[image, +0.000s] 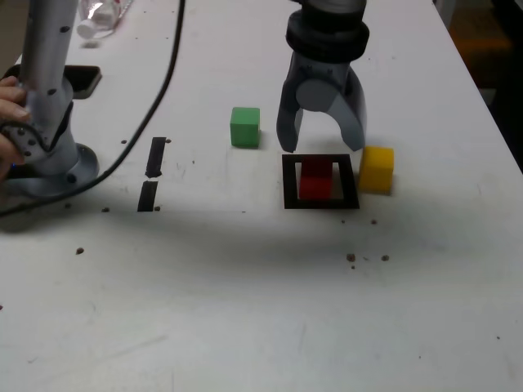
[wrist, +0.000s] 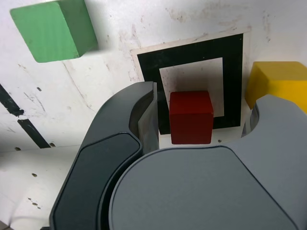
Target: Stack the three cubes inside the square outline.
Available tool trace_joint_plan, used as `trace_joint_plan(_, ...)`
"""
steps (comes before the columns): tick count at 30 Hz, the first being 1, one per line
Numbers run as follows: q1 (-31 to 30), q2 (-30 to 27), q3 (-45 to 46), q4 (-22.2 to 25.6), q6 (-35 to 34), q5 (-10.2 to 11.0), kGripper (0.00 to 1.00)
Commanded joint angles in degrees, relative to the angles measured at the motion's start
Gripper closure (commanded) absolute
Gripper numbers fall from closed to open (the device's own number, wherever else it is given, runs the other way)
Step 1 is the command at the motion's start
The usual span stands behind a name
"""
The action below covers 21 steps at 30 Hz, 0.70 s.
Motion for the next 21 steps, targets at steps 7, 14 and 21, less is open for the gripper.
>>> trace_joint_plan(7,-0.05,-5.18,0.33,2.10,-0.33,2.55,0.24)
trace_joint_plan(14,-0.17,-7.96,0.42,1.31,0.34,2.56,0.24)
trace_joint_plan(21,-0.25,-9.58,0.75,2.00,0.64,3.34,0.24)
